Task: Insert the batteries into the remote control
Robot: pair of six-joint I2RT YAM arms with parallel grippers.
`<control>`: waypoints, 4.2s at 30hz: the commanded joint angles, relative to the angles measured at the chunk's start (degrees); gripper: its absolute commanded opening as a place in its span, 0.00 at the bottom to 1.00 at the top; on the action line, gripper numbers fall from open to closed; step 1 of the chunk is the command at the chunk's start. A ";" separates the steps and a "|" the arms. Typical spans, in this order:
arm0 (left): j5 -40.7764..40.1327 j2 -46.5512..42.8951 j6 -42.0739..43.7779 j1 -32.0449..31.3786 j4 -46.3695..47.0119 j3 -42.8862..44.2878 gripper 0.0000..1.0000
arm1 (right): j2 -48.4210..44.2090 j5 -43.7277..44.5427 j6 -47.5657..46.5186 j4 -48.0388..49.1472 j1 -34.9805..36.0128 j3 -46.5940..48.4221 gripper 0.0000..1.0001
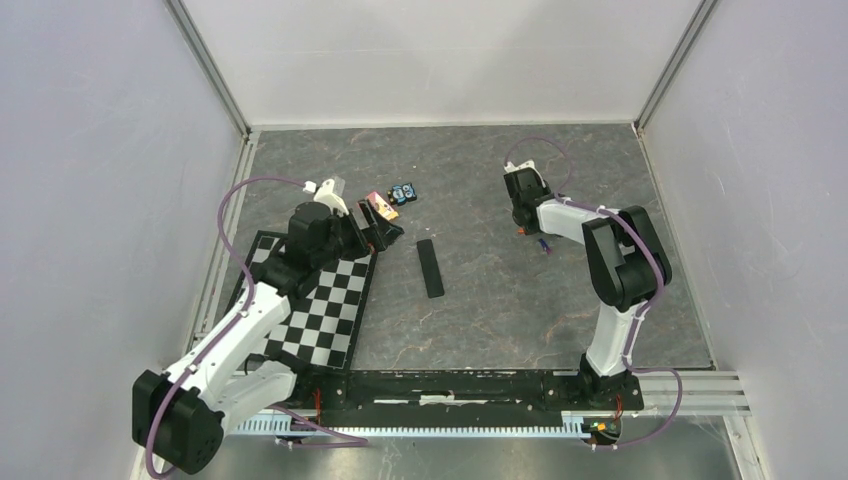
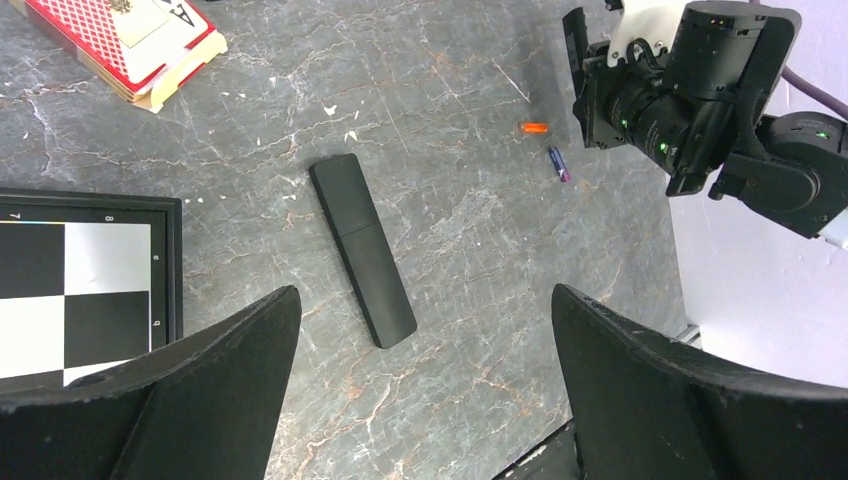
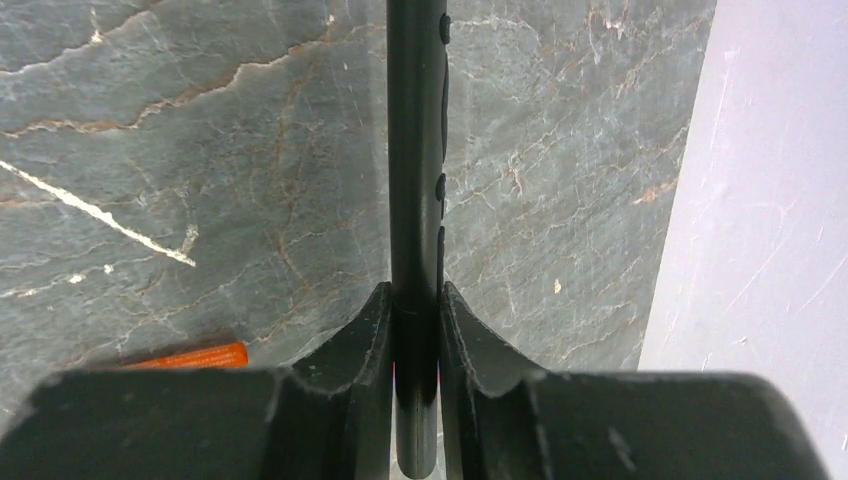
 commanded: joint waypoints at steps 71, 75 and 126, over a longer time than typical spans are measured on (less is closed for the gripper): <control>-13.93 -1.56 -2.93 0.10 -6.78 0.22 1.00 | 0.07 -21.19 35.87 1.19 36.22 -0.26 0.30; -11.62 0.46 -3.33 0.06 -5.13 0.12 1.00 | -3.30 -20.95 35.71 5.39 36.15 -3.92 0.30; 21.73 21.71 -8.14 -3.86 33.36 -3.04 0.02 | -31.64 -56.75 27.38 29.15 23.05 -19.13 0.71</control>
